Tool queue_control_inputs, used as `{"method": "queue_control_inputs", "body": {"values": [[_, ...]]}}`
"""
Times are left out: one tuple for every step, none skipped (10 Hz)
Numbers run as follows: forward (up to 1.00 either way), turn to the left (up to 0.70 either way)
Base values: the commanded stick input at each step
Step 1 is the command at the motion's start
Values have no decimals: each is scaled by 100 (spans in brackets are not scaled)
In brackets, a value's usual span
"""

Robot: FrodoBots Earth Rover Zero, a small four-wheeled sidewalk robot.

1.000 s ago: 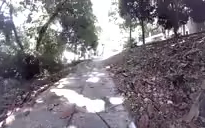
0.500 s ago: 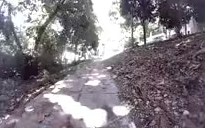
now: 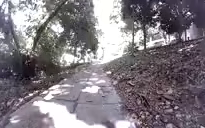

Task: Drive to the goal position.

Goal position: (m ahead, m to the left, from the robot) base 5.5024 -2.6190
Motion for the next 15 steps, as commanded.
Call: {"method": "queue_control_inputs", "body": {"values": [[50,0],[50,0],[50,0],[50,0],[50,0],[50,0],[50,0],[50,0],[50,0],[50,0],[50,0],[50,0],[50,0],[50,0],[50,0]]}}
